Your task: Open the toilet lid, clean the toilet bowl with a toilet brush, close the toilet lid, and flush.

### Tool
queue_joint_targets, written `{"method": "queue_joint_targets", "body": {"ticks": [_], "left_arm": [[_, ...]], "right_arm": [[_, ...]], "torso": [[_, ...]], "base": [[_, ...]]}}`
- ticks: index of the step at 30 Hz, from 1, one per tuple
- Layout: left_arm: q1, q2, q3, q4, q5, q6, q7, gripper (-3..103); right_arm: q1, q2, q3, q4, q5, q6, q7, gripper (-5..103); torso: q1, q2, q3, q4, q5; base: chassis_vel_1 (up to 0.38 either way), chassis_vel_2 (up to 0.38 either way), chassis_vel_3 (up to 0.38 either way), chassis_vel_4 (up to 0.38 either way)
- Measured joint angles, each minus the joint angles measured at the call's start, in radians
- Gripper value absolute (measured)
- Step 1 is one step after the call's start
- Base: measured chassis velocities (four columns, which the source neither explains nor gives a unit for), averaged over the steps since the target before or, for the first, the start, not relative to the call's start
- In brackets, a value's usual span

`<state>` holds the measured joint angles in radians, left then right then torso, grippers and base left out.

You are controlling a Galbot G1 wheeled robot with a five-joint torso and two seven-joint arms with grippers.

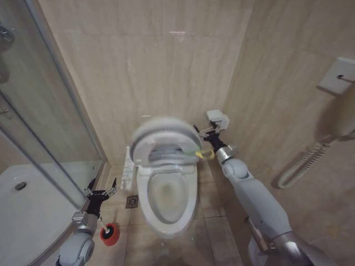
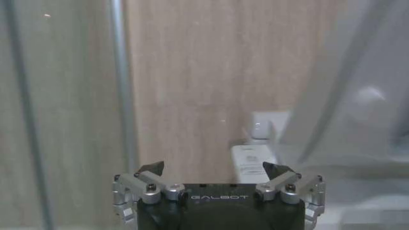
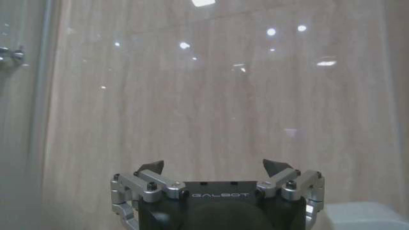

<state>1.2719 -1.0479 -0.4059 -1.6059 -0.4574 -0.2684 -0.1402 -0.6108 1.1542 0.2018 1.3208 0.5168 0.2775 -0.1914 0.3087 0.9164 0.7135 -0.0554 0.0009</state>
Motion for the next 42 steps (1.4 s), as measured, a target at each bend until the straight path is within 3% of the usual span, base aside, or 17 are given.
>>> {"method": "queue_joint_targets", "body": {"ticks": [8,21,35,42], "left_arm": [[0.000,0.000,0.000,0.000,0.000,0.000,0.000,100],[0.000,0.000,0.000,0.000,0.000,0.000,0.000,100],[0.000,0.000,0.000,0.000,0.000,0.000,0.000,100],[0.000,0.000,0.000,0.000,0.000,0.000,0.000,100]], "right_arm": [[-0.057,-0.014,0.043,0.044,0.006,0.007,0.000,100],[-0.056,-0.048,0.072,0.068,0.025,0.007,0.012,100],[-0.034,-0.005,0.102,-0.007,-0.010,-0.008,0.129,100],[-0.128,-0.029,0.115,0.060,0.003,-0.013,0.146,100]], "torso": [[-0.001,0.000,-0.001,-0.0039,-0.0011],[-0.001,0.000,-0.001,-0.0036,-0.0008],[-0.001,0.000,-0.001,-0.0036,-0.0008],[-0.001,0.001,-0.001,-0.0038,-0.0010]], "base": [[0.020,0.034,0.016,0.008],[0.000,0.000,0.000,0.000],[0.000,0.000,0.000,0.000],[0.000,0.000,0.000,0.000]]}}
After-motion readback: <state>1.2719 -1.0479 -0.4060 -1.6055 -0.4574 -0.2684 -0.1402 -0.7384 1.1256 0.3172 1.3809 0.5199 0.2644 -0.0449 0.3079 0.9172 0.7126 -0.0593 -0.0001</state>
